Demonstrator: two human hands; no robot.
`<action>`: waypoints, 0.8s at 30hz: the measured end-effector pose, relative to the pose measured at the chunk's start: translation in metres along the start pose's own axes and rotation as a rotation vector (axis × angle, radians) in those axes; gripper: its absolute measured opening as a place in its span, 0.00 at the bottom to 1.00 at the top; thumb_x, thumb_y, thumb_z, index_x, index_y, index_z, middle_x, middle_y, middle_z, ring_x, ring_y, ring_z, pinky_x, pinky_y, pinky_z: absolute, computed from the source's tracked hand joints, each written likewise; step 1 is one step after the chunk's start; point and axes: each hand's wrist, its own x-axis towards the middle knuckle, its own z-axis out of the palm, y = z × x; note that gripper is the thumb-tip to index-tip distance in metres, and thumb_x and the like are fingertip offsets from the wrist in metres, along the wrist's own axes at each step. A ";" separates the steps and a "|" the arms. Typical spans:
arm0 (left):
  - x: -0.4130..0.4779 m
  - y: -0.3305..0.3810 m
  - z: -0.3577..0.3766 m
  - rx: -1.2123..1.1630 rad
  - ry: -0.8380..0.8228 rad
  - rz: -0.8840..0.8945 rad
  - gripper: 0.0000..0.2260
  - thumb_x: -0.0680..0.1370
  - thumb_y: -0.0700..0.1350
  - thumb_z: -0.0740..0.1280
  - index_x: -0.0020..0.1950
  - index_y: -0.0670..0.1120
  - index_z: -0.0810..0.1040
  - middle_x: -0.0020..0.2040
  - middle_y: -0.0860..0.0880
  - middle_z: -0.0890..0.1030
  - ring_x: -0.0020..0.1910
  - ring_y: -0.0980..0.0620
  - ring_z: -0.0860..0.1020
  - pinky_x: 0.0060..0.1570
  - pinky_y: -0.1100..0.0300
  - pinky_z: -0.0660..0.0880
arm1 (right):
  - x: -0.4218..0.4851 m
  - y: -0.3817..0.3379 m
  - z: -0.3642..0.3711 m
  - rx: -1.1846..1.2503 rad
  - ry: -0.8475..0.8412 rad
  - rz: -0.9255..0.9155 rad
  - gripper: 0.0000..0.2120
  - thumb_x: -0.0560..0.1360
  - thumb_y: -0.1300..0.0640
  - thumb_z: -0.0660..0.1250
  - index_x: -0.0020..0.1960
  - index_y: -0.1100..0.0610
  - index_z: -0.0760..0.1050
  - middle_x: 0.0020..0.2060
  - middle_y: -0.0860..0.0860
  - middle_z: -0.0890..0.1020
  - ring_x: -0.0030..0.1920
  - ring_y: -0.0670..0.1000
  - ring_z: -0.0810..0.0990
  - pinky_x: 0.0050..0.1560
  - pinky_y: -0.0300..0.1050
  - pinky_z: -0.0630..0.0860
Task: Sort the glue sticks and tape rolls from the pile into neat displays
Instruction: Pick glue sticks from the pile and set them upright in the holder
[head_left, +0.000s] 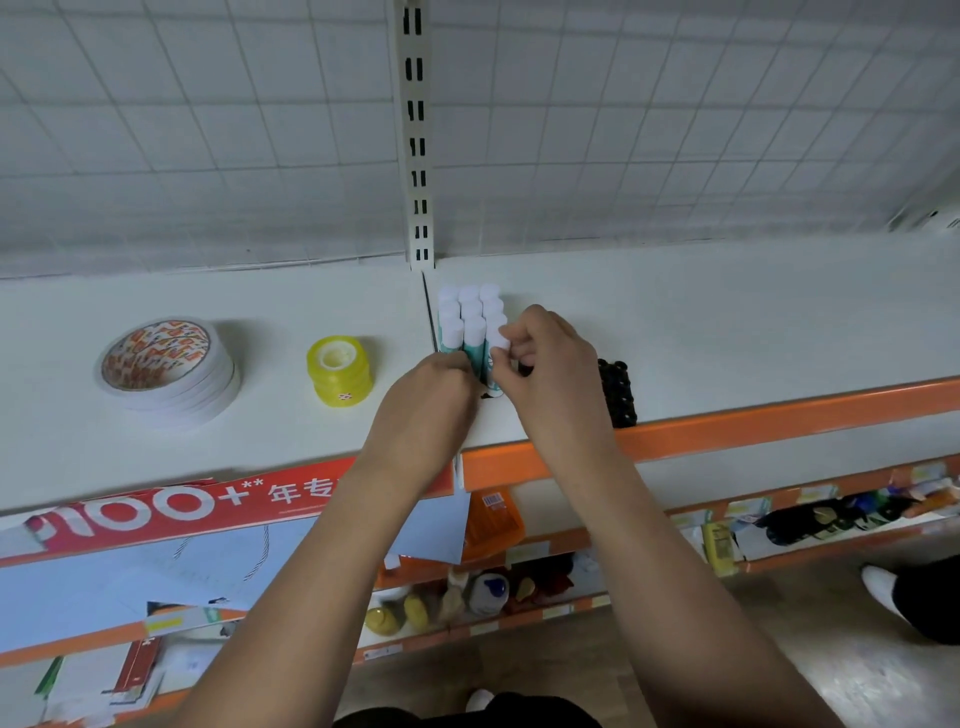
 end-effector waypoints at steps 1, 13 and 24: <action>-0.001 0.000 -0.004 -0.060 -0.008 -0.003 0.12 0.78 0.41 0.62 0.59 0.48 0.81 0.55 0.49 0.79 0.54 0.47 0.77 0.50 0.52 0.74 | 0.000 0.000 -0.003 -0.016 -0.036 0.005 0.06 0.75 0.60 0.69 0.51 0.58 0.74 0.46 0.49 0.79 0.43 0.46 0.76 0.46 0.45 0.77; -0.071 -0.060 -0.073 -0.189 0.230 -0.304 0.07 0.78 0.53 0.65 0.53 0.55 0.79 0.48 0.57 0.82 0.44 0.57 0.80 0.43 0.56 0.77 | 0.010 -0.084 0.024 0.017 -0.196 -0.275 0.07 0.77 0.55 0.66 0.55 0.52 0.78 0.50 0.47 0.79 0.49 0.48 0.77 0.49 0.43 0.73; -0.221 -0.192 -0.138 0.087 0.291 -0.703 0.10 0.78 0.53 0.66 0.56 0.51 0.80 0.52 0.53 0.80 0.50 0.50 0.78 0.41 0.57 0.72 | -0.037 -0.241 0.167 0.139 -0.512 -0.487 0.10 0.77 0.53 0.66 0.56 0.53 0.79 0.51 0.49 0.82 0.51 0.51 0.79 0.54 0.48 0.75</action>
